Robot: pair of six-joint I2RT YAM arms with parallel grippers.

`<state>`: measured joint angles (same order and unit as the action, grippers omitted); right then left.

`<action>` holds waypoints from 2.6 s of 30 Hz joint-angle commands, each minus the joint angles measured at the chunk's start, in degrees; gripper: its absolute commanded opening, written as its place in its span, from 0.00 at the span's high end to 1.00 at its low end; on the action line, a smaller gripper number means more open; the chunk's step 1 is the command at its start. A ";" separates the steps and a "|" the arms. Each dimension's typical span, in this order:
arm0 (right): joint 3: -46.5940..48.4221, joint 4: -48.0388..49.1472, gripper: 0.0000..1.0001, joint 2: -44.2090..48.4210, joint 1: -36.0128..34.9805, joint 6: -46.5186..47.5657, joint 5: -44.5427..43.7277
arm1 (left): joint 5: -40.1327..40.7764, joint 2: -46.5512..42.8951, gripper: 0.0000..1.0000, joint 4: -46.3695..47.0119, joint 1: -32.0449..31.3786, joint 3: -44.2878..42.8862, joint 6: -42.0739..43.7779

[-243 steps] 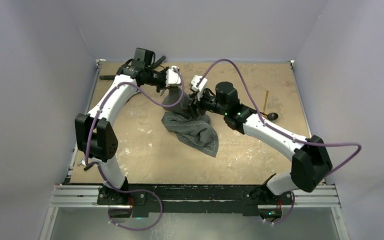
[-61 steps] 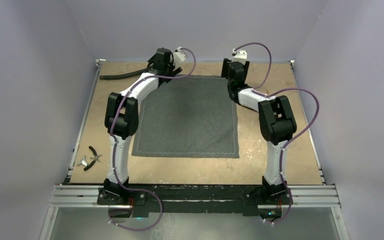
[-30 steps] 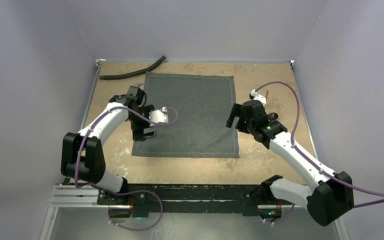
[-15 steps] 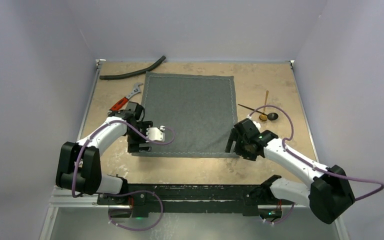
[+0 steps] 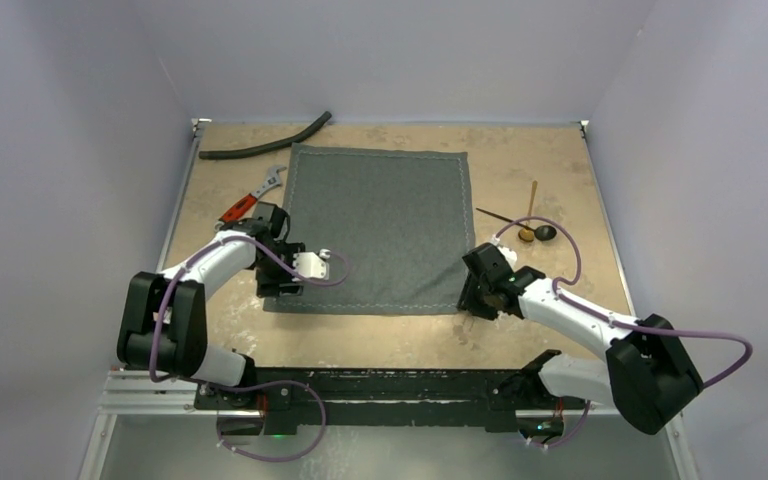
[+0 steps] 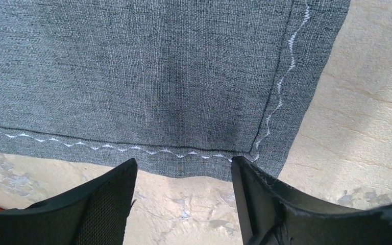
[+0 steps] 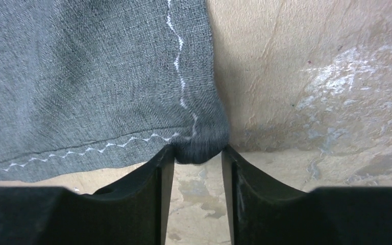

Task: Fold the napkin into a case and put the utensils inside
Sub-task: Pick up the flattened napkin from the center of the board, then fold and flatten the napkin at the center of the board.

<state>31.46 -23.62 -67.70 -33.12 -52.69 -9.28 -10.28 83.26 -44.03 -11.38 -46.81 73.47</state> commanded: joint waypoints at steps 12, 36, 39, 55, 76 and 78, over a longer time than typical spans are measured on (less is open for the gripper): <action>0.93 2.08 0.63 0.75 -0.27 -0.67 -3.61 | -2.85 -4.90 0.09 -6.03 1.31 0.43 11.30; 2.13 2.15 0.77 3.11 -0.27 -0.75 -3.72 | -4.82 -8.19 0.36 5.19 1.97 11.45 8.20; 2.40 2.09 0.87 3.40 -0.27 -0.58 -4.26 | -3.85 -7.76 0.63 6.48 1.93 12.40 8.18; 9.22 -7.30 1.00 14.73 -1.80 2.19 -5.88 | -11.41 -15.01 1.00 -12.01 2.00 -1.16 9.35; 21.90 -26.08 1.00 18.42 -13.33 -7.55 -11.82 | -13.19 -27.81 1.00 -25.14 1.96 -10.30 8.40; 23.72 -25.05 1.00 15.92 -13.30 -8.00 -14.17 | -11.42 -27.08 1.00 -17.70 1.97 -9.62 3.63</action>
<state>50.65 -48.03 -49.15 -46.19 -58.70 -17.63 -21.63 55.27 -70.65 -9.76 -55.29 83.46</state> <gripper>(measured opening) 0.019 0.026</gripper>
